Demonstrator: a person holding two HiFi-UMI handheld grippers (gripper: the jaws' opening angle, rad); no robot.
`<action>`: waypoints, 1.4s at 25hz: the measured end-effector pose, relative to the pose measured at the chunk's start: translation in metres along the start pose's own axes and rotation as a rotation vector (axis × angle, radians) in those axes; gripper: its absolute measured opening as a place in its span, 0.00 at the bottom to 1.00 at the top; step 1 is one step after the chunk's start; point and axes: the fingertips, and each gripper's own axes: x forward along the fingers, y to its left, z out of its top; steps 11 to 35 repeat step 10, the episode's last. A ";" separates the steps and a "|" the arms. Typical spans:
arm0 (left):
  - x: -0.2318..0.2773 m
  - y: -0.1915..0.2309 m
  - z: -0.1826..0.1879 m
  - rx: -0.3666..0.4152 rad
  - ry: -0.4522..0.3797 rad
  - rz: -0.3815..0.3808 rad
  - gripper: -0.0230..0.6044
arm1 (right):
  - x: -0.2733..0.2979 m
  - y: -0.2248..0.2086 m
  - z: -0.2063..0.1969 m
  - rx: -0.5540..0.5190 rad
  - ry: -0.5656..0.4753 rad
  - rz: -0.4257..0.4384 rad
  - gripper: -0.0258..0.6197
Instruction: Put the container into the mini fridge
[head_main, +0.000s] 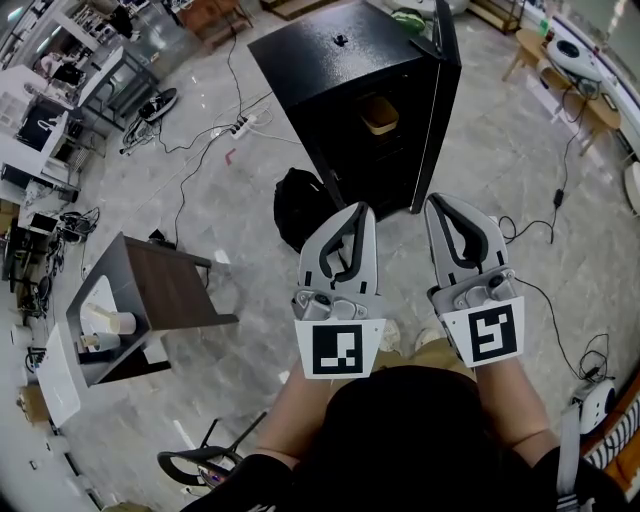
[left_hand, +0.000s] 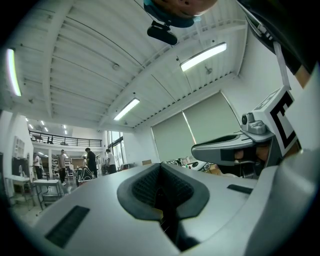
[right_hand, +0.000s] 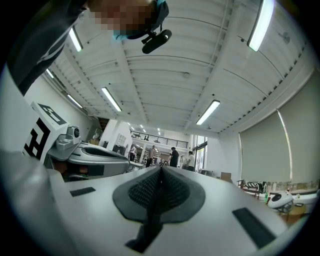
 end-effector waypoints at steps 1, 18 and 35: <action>0.000 -0.001 -0.001 -0.002 0.001 0.000 0.07 | -0.001 -0.001 -0.001 0.000 -0.001 0.000 0.09; 0.002 -0.002 -0.002 -0.010 -0.004 -0.006 0.07 | 0.001 0.000 -0.003 -0.001 0.005 0.002 0.09; 0.002 -0.002 -0.002 -0.010 -0.004 -0.006 0.07 | 0.001 0.000 -0.003 -0.001 0.005 0.002 0.09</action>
